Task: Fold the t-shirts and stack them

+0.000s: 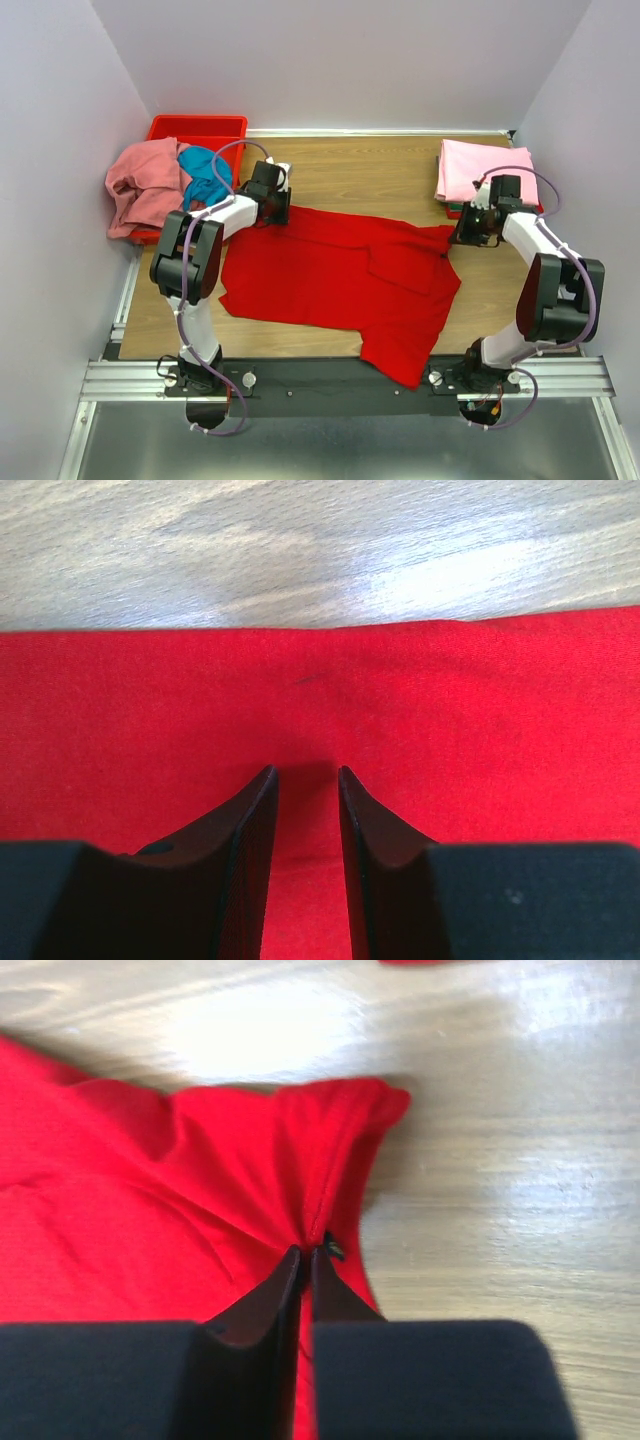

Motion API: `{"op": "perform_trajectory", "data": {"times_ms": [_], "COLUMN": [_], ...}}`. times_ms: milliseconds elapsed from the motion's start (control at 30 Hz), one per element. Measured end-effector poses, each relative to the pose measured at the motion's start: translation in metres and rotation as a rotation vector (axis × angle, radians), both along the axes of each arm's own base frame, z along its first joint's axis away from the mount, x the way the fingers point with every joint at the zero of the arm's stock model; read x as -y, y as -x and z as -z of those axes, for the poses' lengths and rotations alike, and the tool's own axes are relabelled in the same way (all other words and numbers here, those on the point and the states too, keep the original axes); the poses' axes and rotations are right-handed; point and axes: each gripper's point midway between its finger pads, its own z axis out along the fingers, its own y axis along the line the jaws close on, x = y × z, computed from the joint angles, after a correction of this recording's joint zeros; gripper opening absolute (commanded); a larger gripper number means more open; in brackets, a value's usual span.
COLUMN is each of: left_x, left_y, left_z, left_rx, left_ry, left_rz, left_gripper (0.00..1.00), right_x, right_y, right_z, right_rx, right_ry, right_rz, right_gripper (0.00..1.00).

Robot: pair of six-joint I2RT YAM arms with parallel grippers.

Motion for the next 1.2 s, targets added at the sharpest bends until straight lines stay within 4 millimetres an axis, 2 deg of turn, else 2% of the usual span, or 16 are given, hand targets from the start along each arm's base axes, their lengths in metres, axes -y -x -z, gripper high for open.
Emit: {"op": "perform_trajectory", "data": {"times_ms": [100, 133, 267, 300, 367, 433, 533, 567, 633, 700, 733, 767, 833, 933, 1033, 1200], "left_x": [-0.001, -0.002, -0.004, -0.006, -0.009, -0.013, -0.02, -0.024, -0.031, -0.04, -0.043, -0.049, -0.059, -0.07, -0.076, -0.077], "left_y": [-0.001, -0.002, -0.004, -0.006, -0.008, -0.008, -0.002, 0.003, 0.018, 0.033, 0.044, 0.057, 0.078, 0.1, 0.111, 0.106], "left_z": [-0.003, -0.005, -0.026, -0.037, -0.062, -0.102, -0.15, -0.174, -0.209, -0.235, -0.249, -0.262, -0.278, -0.293, -0.288, -0.271], "left_rx": [0.009, 0.015, 0.062, 0.09, 0.149, 0.247, 0.376, 0.441, 0.543, 0.628, 0.672, 0.722, 0.796, 0.879, 0.892, 0.853], "left_ry": [-0.005, -0.007, -0.011, -0.015, -0.012, -0.001, 0.009, 0.014, 0.022, 0.031, 0.04, 0.049, 0.062, 0.077, 0.076, 0.053], "left_rz": [-0.005, -0.008, -0.01, -0.016, -0.021, -0.033, -0.05, -0.059, -0.073, -0.087, -0.09, -0.098, -0.114, -0.135, -0.148, -0.157], "left_gripper": [0.39, 0.41, 0.47, 0.48, 0.51, 0.54, 0.56, 0.58, 0.62, 0.65, 0.67, 0.69, 0.7, 0.71, 0.71, 0.7], "right_x": [0.005, 0.006, 0.016, 0.019, 0.023, 0.019, -0.003, -0.021, -0.055, -0.094, -0.124, -0.141, -0.151, -0.152, -0.151, -0.17], "right_y": [0.004, 0.005, 0.006, 0.006, 0.0, -0.008, -0.007, 0.0, 0.016, 0.039, 0.06, 0.078, 0.097, 0.099, 0.096, 0.095], "right_z": [0.01, 0.012, 0.011, 0.008, -0.008, -0.037, -0.075, -0.088, -0.09, -0.075, -0.061, -0.045, -0.026, -0.006, 0.006, 0.024], "right_rx": [-0.03, -0.035, -0.028, -0.021, 0.034, 0.139, 0.299, 0.36, 0.406, 0.408, 0.39, 0.361, 0.304, 0.238, 0.204, 0.162], "right_ry": [0.027, 0.036, 0.105, 0.119, 0.165, 0.187, 0.179, 0.175, 0.164, 0.159, 0.137, 0.134, 0.156, 0.224, 0.295, 0.369], "right_rz": [-0.001, -0.004, -0.023, -0.029, -0.067, -0.16, -0.382, -0.515, -0.706, -0.897, -1.022, -1.106, -1.176, -1.203, -1.213, -1.268], "right_gripper": [0.36, 0.37, 0.57, 0.72, 0.81, 0.95, 0.96, 0.95, 0.93, 0.9, 0.88, 0.87, 0.8, 0.78, 0.78, 0.77]}}
